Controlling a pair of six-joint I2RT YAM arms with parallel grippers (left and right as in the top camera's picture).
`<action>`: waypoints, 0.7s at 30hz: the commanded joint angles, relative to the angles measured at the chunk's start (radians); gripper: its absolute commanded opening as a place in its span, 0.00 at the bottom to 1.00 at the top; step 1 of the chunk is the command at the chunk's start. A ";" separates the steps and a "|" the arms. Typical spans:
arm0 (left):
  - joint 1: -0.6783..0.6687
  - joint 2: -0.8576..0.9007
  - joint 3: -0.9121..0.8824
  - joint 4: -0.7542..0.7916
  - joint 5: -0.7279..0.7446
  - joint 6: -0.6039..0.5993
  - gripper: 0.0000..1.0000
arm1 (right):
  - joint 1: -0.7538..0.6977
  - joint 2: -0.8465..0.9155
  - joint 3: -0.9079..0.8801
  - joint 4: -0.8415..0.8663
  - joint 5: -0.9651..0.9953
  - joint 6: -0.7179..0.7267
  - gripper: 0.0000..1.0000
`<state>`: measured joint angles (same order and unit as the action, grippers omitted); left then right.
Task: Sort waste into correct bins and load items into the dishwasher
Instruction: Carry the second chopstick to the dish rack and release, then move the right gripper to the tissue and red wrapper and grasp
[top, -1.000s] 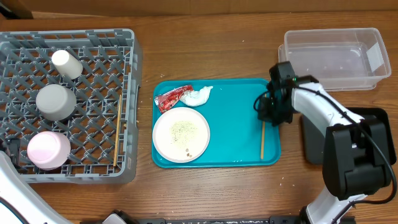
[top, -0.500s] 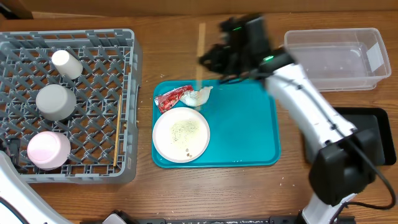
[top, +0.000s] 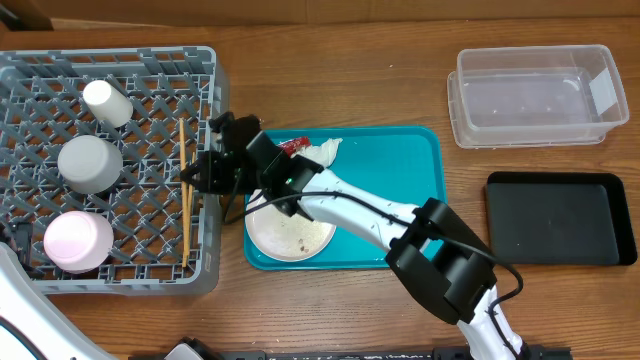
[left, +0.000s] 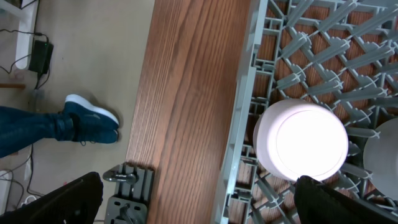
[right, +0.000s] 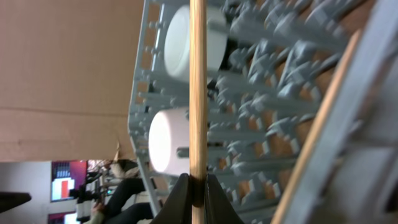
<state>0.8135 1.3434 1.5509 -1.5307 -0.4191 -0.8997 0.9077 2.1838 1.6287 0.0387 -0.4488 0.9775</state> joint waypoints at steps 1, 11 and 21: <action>0.006 0.003 0.003 -0.002 -0.002 -0.021 1.00 | 0.014 -0.018 0.008 0.018 0.012 0.049 0.04; 0.006 0.003 0.003 -0.002 -0.002 -0.021 1.00 | 0.014 -0.018 0.008 -0.074 0.103 0.040 0.46; 0.006 0.003 0.003 -0.002 -0.002 -0.021 1.00 | -0.085 -0.164 0.009 -0.195 0.116 -0.110 0.47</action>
<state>0.8135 1.3434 1.5509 -1.5311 -0.4191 -0.8997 0.8791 2.1536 1.6283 -0.1307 -0.3626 0.9474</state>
